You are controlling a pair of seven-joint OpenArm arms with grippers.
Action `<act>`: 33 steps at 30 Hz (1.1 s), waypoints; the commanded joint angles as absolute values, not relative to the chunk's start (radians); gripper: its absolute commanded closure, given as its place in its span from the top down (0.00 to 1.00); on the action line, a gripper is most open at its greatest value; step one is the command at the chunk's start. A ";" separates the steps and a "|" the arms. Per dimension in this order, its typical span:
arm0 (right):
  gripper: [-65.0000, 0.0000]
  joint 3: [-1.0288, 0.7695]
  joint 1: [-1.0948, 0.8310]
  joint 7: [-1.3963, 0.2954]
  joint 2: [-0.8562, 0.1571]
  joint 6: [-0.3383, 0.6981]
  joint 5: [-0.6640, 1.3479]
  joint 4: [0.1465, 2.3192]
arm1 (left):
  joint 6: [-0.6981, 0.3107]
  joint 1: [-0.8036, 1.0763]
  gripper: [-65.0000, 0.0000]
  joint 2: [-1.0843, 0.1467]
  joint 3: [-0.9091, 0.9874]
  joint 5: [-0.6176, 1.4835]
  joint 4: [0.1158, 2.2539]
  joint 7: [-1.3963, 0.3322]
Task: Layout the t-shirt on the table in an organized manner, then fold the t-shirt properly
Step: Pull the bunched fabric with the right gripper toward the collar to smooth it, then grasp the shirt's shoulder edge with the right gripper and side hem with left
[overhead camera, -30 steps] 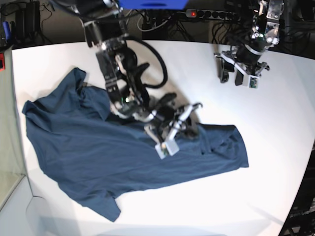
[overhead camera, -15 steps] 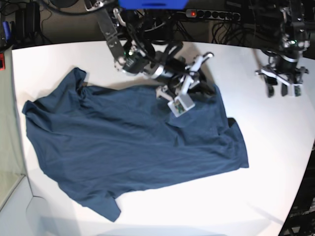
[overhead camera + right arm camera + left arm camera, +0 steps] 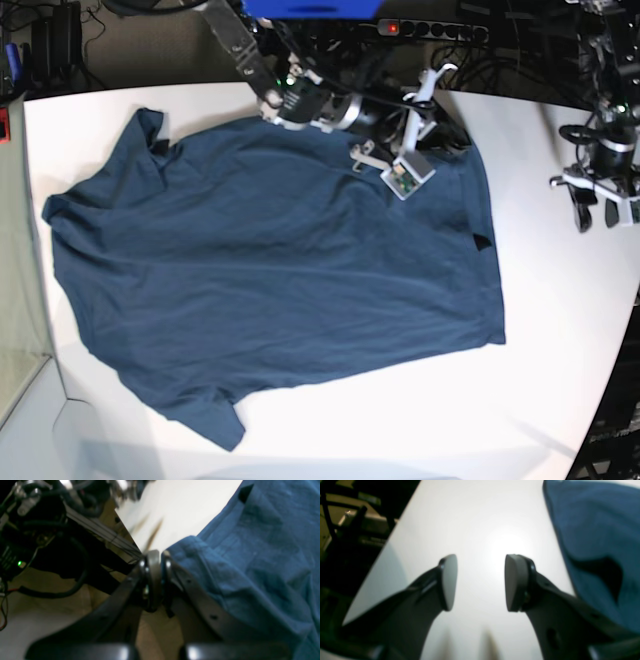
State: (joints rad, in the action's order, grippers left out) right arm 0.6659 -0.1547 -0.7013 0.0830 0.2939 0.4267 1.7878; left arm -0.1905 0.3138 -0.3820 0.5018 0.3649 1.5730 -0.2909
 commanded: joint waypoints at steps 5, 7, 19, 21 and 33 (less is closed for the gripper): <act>0.18 0.711 -0.108 -0.791 0.102 0.306 0.450 1.808 | -0.191 0.257 0.46 -0.400 0.506 0.371 1.584 -0.266; 0.31 0.768 -0.090 -0.786 0.097 0.306 0.450 1.810 | -0.191 0.234 0.46 -0.398 0.504 0.371 1.584 -0.274; 0.57 0.694 -0.058 -0.760 -0.030 0.306 0.447 1.854 | -0.191 0.097 0.46 -0.340 0.503 0.449 1.596 -0.506; 0.57 0.628 -0.053 -0.746 -0.064 0.306 0.447 1.854 | -0.191 0.077 0.46 -0.320 0.496 0.478 1.601 -0.530; 0.45 0.234 -0.059 -0.733 -0.127 0.306 0.447 1.747 | -0.188 -0.228 0.46 -0.165 0.274 0.492 1.337 -0.561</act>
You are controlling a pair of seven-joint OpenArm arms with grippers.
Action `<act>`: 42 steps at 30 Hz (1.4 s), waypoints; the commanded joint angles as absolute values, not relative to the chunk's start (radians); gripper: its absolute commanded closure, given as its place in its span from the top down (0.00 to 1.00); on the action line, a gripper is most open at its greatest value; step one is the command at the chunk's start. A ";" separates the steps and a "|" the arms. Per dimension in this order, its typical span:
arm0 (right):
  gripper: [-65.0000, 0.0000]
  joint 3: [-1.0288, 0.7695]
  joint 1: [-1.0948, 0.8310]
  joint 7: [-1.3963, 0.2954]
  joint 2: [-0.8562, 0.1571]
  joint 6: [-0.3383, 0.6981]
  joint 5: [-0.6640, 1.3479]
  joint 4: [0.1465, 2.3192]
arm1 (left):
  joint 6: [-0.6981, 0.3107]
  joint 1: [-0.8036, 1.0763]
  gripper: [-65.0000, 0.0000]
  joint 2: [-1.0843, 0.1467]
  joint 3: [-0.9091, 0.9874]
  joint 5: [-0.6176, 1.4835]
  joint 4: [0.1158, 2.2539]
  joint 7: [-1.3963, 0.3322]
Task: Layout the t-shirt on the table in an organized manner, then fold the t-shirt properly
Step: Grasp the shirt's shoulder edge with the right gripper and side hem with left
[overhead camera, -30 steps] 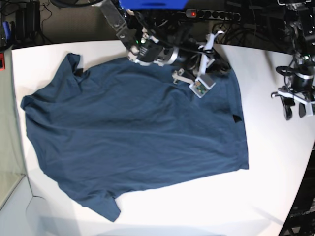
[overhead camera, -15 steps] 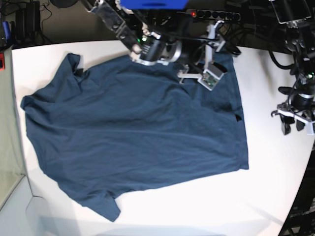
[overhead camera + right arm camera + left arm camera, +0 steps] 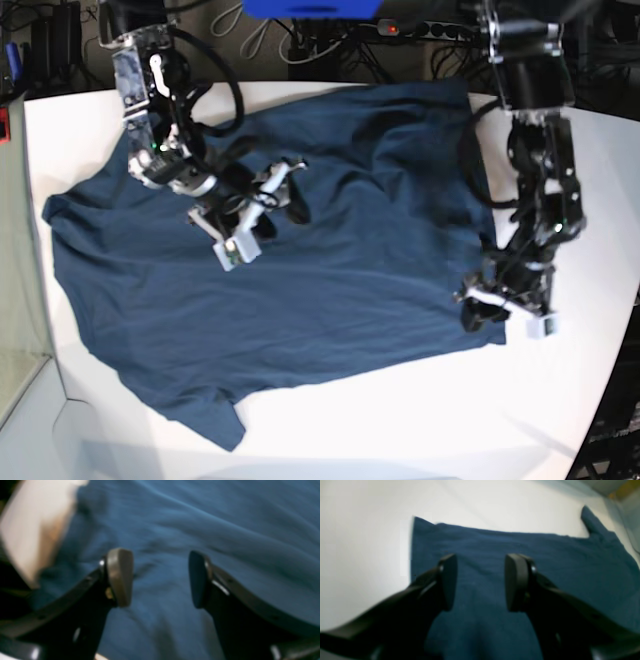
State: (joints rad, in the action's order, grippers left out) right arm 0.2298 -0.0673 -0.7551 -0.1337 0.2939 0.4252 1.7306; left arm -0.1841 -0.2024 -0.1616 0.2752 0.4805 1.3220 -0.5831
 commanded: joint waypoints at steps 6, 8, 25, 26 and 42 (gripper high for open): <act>0.33 0.240 -0.108 -0.731 -0.125 0.306 0.447 1.704 | -0.188 -0.450 0.46 -0.163 0.162 0.432 0.911 -0.467; 0.31 0.268 -0.116 -0.731 -0.125 0.306 0.447 1.704 | -0.188 -0.499 0.46 -0.163 0.127 0.417 0.786 -0.367; 0.30 0.636 -0.177 -0.730 -0.351 0.309 0.447 1.690 | -0.189 -0.653 0.46 -0.206 -0.059 0.404 0.357 -0.007; 0.30 0.667 -0.177 -0.730 -0.378 0.309 0.447 1.719 | -0.189 -0.661 0.46 -0.217 -0.059 0.404 0.357 -0.007; 0.30 0.570 -0.151 -0.730 -0.395 0.309 0.449 1.913 | -0.186 -0.676 0.46 -0.226 -0.051 0.414 0.496 -0.068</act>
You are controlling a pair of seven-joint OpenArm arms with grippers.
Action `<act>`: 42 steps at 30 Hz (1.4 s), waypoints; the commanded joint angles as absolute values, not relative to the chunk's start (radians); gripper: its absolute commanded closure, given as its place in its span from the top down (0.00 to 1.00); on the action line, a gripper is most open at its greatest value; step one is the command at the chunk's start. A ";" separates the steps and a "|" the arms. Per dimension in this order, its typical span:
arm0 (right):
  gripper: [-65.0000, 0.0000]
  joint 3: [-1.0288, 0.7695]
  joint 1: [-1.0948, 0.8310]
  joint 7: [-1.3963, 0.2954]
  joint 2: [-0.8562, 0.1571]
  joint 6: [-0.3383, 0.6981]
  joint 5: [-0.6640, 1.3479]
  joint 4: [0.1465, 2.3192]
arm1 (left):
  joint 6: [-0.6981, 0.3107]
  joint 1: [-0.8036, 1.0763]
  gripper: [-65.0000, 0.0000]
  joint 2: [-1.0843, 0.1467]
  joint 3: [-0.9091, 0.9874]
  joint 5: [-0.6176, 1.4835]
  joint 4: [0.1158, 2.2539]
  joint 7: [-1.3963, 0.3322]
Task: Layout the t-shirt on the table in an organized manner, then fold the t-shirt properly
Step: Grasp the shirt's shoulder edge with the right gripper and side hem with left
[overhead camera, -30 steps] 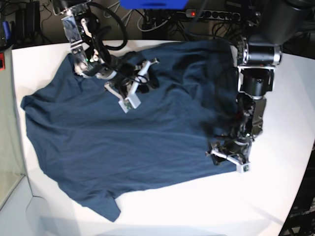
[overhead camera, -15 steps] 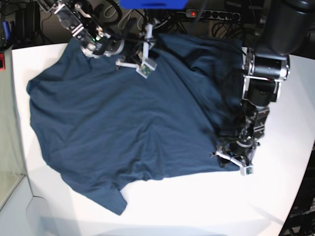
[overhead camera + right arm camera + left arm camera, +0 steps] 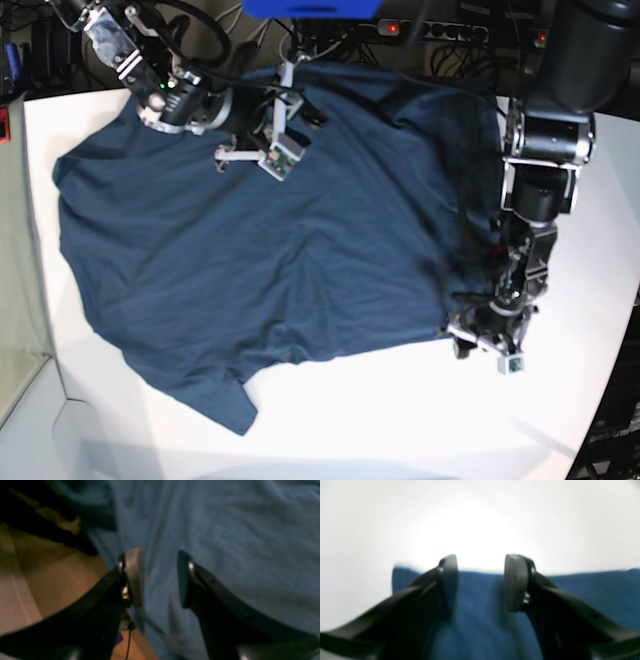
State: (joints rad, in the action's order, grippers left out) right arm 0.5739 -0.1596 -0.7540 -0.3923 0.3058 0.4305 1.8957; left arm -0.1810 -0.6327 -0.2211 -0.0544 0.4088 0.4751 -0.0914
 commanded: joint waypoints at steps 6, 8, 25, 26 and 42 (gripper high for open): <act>0.30 0.493 -0.154 -0.730 -0.361 0.309 0.447 1.911 | -0.186 -0.527 0.46 -0.249 0.062 0.460 0.854 -0.358; 0.30 0.472 -0.153 -0.730 -0.360 0.309 0.447 1.905 | -0.183 -0.456 0.46 -0.249 0.101 0.495 0.992 -0.452; 0.30 0.305 -0.151 -0.730 -0.320 0.311 0.447 1.868 | -0.185 -0.277 0.46 -0.259 0.119 0.516 0.966 -0.450; 0.30 0.303 -0.151 -0.730 -0.321 0.311 0.447 1.868 | -0.185 -0.297 0.46 -0.263 0.119 0.515 0.918 -0.410; 0.30 0.183 -0.182 -0.731 -0.341 0.311 0.447 1.860 | -0.189 -0.788 0.46 -0.205 0.119 0.179 0.360 -0.015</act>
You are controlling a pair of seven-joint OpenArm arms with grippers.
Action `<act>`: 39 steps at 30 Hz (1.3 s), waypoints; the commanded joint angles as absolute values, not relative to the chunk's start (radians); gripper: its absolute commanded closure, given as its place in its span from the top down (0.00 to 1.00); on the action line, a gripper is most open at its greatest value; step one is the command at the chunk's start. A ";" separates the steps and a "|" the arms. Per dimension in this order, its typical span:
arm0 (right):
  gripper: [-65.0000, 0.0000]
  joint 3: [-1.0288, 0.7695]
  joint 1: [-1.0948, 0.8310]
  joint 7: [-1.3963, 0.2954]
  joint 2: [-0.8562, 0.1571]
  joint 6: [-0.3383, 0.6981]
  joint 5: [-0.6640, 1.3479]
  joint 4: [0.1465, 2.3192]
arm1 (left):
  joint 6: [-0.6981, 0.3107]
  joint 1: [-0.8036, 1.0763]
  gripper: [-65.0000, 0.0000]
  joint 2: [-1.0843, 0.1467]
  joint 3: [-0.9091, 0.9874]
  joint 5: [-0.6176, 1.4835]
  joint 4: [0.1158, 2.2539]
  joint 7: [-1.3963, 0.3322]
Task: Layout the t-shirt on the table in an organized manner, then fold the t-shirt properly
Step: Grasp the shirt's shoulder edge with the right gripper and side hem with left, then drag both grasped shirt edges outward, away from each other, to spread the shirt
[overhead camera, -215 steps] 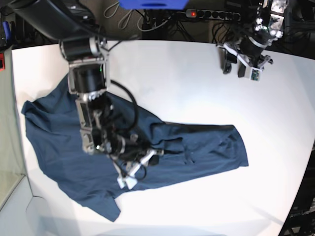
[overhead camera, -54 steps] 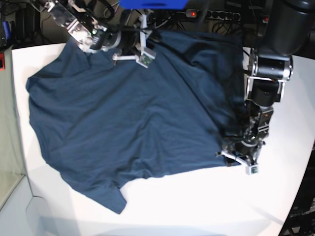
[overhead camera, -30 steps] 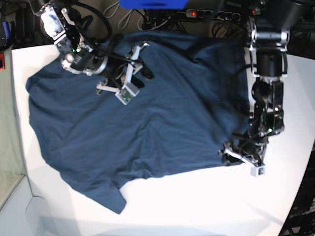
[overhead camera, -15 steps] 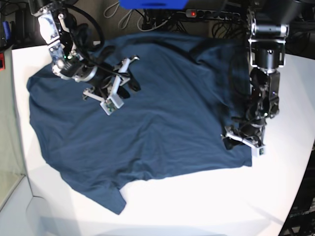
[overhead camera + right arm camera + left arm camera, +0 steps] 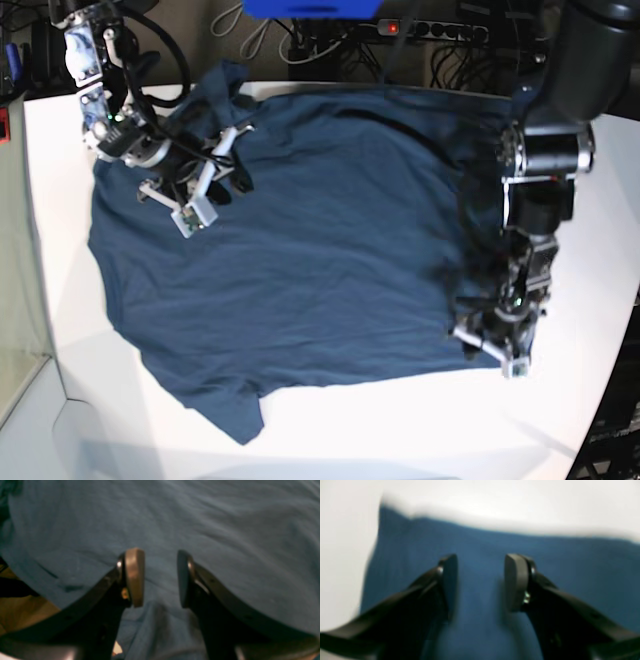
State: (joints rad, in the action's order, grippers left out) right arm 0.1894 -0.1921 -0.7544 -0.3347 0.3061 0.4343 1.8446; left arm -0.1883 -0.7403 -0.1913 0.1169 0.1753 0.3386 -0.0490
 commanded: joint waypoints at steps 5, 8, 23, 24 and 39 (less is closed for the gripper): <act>0.30 0.134 -0.185 -0.739 -0.344 0.311 0.447 1.856 | -0.189 -0.802 0.46 -0.203 0.127 0.180 0.433 -0.102; 0.31 0.096 -0.223 -0.733 -0.346 0.311 0.447 1.862 | -0.189 -0.723 0.46 -0.205 0.127 0.203 0.575 -0.222; 0.31 0.088 -0.202 -0.728 -0.343 0.311 0.447 1.715 | -0.186 -0.122 0.46 -0.271 0.199 0.512 1.397 -0.598; 0.31 0.088 -0.199 -0.728 -0.341 0.311 0.447 1.709 | -0.188 -0.084 0.46 -0.245 0.206 0.512 1.405 -0.596; 0.30 0.085 -0.318 -0.730 -0.452 0.311 0.447 1.712 | -0.189 -0.053 0.46 -0.223 0.211 0.441 1.073 -0.475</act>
